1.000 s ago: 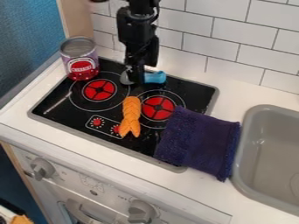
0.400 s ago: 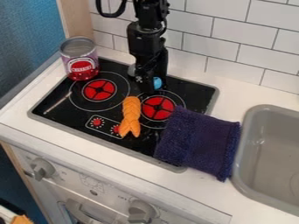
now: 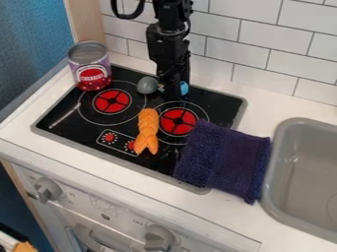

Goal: Took the blue spoon from the stove and put it in the left burner

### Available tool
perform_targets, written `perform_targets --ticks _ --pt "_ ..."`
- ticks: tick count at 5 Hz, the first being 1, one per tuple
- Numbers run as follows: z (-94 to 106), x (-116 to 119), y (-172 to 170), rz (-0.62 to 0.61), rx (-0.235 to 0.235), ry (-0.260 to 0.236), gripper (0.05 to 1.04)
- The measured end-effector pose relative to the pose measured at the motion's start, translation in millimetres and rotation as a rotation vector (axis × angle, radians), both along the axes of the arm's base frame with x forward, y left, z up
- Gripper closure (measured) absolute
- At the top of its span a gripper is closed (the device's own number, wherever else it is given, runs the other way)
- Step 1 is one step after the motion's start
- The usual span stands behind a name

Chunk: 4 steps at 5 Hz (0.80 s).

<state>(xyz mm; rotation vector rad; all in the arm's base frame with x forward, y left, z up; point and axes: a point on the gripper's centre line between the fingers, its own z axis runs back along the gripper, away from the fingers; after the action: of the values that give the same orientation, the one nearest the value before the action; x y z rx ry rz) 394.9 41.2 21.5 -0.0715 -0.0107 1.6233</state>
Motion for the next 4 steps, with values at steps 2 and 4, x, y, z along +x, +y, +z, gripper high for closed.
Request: perform_targets --ticks 2,4 --pt "2.2 -8.3 -3.5 -0.021 -0.019 0.032 0.661" --pt "44.0 -22.3 -6.3 -0.017 -0.055 -0.043 0.661"
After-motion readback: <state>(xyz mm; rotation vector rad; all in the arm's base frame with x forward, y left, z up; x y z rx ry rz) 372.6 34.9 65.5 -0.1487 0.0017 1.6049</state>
